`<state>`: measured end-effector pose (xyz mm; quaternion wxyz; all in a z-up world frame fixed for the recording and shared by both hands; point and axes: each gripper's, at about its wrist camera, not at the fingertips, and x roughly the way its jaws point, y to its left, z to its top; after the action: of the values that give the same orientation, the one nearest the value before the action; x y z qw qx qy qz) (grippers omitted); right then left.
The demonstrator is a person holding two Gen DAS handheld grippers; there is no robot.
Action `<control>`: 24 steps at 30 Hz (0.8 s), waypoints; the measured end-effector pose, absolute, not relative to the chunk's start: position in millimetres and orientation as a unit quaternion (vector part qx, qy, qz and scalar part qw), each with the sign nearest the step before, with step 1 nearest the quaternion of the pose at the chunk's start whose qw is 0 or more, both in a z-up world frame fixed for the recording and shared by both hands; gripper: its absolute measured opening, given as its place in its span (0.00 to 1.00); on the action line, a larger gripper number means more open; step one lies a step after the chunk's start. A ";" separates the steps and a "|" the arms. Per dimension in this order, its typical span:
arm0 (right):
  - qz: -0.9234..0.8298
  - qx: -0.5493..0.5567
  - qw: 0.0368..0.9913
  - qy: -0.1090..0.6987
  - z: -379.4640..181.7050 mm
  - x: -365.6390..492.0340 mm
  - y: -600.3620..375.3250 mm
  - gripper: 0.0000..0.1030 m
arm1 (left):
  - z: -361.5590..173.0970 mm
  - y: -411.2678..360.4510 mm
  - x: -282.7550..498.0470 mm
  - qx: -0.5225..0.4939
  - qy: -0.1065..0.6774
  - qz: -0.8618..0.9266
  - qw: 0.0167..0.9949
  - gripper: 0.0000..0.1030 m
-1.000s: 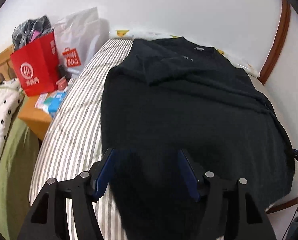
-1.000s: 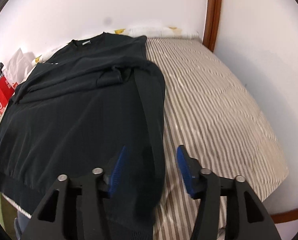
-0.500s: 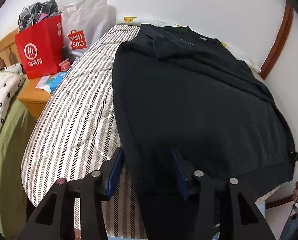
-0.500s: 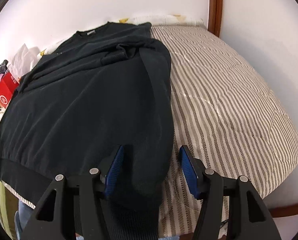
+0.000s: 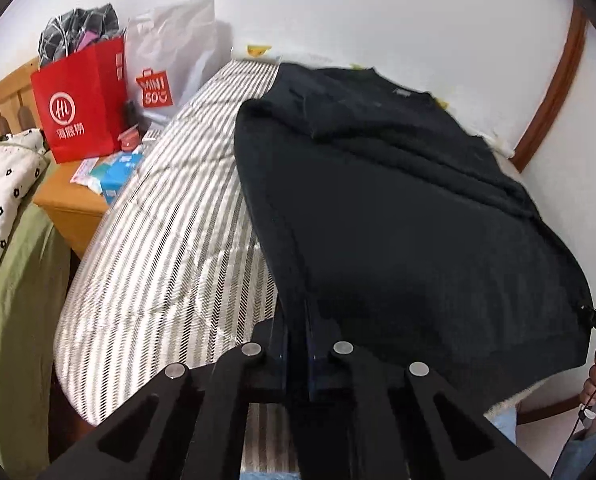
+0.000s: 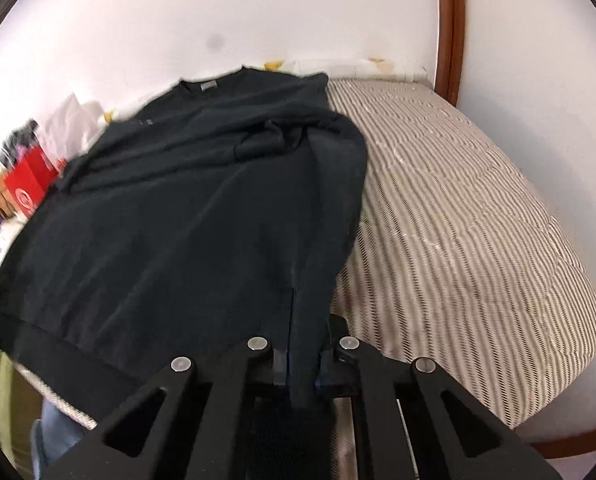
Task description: Fold small clothes
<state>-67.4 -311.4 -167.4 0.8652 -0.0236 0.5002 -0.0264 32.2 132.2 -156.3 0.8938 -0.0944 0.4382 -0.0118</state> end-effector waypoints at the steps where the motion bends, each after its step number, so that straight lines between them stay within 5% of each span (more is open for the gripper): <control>1: -0.023 -0.020 0.868 0.495 -160.4 -71.0 -314.0 0.05 | -152.8 132.0 30.3 -0.094 0.436 -0.015 0.895 0.06; 24: -0.006 -0.003 0.911 0.413 -88.8 -28.7 -295.8 0.05 | -92.2 132.9 50.2 -0.107 0.354 -0.038 0.928 0.06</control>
<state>-28.7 -295.8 -88.8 0.9108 -0.0029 0.4128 -0.0061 50.2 132.9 -92.2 0.9281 -0.1074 0.3544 -0.0381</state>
